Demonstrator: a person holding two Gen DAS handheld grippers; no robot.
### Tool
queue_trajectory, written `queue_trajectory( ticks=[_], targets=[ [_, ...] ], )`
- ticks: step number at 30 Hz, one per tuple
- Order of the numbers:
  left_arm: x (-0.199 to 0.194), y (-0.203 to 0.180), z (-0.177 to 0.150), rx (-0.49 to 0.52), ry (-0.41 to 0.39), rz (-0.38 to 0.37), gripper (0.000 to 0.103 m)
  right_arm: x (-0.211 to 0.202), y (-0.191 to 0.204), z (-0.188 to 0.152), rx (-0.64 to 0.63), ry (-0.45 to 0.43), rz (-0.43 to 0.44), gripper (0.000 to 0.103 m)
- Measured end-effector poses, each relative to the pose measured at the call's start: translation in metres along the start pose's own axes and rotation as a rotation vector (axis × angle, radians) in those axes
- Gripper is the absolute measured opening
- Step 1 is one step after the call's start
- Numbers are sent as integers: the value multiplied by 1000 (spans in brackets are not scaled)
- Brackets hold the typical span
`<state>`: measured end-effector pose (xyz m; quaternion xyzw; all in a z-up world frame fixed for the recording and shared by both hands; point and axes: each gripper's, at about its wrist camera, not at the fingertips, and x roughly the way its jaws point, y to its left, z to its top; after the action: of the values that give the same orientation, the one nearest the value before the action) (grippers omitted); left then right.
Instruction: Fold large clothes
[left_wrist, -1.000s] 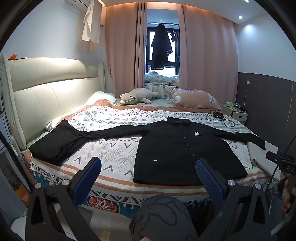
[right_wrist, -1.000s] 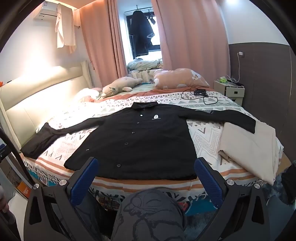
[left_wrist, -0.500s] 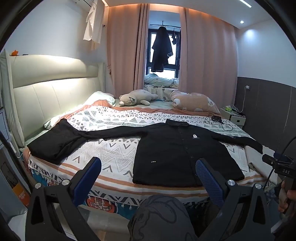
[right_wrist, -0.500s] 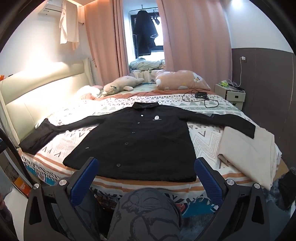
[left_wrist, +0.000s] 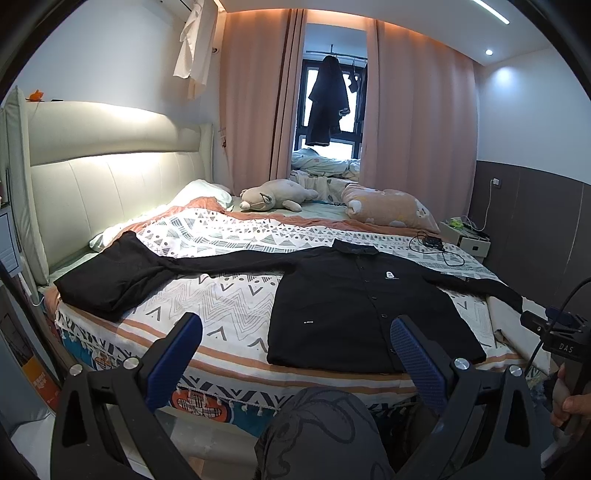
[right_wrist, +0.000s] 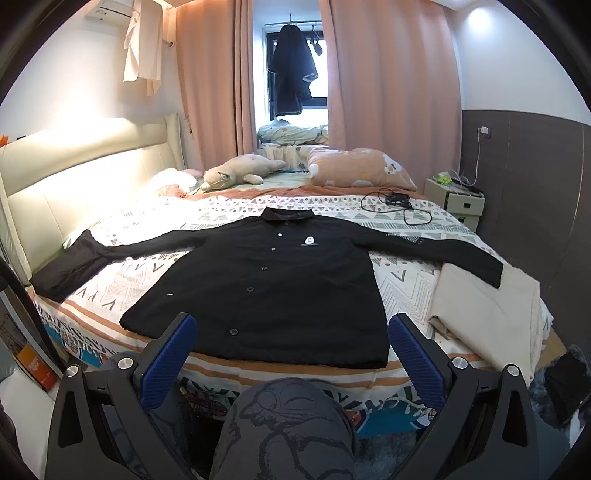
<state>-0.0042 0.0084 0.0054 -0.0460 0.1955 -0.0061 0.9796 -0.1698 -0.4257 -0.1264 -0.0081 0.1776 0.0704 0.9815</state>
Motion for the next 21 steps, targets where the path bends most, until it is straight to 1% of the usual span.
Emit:
queue_trajectory(
  ticks=[1, 2, 10, 11, 21],
  targets=[
    [1, -1, 0, 0, 0, -2, 103, 1, 0, -2, -3, -2, 0, 103],
    [-5, 10, -4, -4, -6, -9, 103, -8, 4, 10, -12, -4, 2, 103],
    [-7, 12, -6, -3, -8, -12, 103, -2, 3, 5, -18, 1, 9, 103],
    [-7, 12, -6, -5, -9, -13, 103, -5, 7, 10, -24, 2, 7, 103],
    [-8, 13, -7, -10, -14, -15, 103, -9, 7, 9, -31, -12, -6, 103]
  ],
)
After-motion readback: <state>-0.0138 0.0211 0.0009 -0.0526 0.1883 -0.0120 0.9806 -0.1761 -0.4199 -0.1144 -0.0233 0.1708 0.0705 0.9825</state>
